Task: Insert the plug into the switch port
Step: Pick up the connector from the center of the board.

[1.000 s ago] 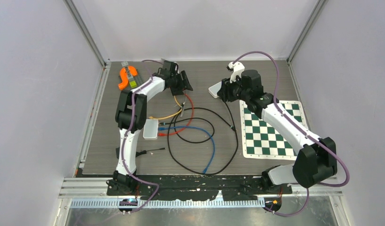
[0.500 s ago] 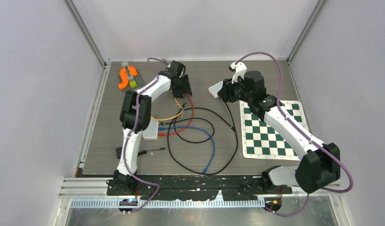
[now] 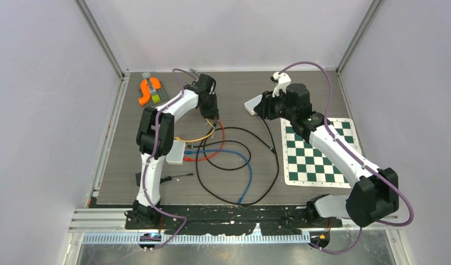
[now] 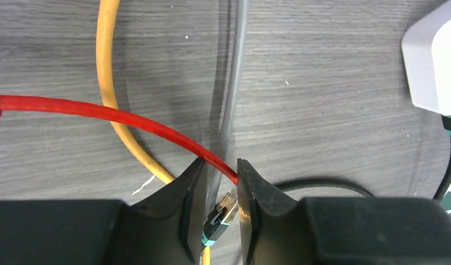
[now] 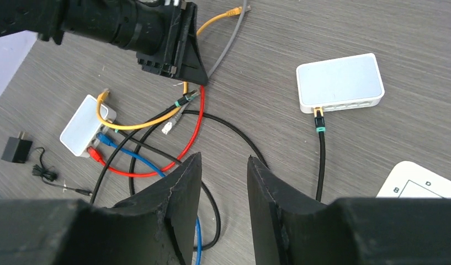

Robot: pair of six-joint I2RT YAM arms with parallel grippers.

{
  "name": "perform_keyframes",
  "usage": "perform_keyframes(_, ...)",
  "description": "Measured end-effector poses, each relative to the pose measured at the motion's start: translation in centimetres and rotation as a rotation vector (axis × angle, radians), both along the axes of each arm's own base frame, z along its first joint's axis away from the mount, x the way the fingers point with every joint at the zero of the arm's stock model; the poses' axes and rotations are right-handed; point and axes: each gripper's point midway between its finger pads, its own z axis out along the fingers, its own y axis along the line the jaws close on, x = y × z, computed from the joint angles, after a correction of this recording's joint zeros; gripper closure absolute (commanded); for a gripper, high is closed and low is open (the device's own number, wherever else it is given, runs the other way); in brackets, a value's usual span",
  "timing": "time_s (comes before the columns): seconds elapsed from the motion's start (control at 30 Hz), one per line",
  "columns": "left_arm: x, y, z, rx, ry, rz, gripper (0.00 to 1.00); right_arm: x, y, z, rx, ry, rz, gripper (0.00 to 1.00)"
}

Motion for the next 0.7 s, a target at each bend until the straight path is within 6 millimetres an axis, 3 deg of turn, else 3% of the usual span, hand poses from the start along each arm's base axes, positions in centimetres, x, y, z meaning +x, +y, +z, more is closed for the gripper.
perform_keyframes(0.1,-0.6,0.4,1.2,-0.003,-0.017,-0.02,0.7,0.5,0.4,-0.3,0.036,0.034,-0.021,0.57)
perform_keyframes(0.23,-2.2,1.1,3.7,-0.032,-0.057,-0.036,0.58,2.3,2.1,-1.6,0.095,0.102,-0.047,0.55)
perform_keyframes(0.6,-6.9,6.6,9.2,-0.122,-0.173,0.021,0.23,7.8,7.1,-9.4,0.218,0.294,-0.135,0.51)
perform_keyframes(0.67,-7.5,7.0,10.5,-0.124,-0.204,0.013,0.02,8.4,7.7,-10.9,0.231,0.321,-0.153,0.51)
perform_keyframes(0.7,-7.9,7.1,11.3,-0.123,-0.226,-0.001,0.01,8.7,8.0,-11.7,0.238,0.337,-0.161,0.51)
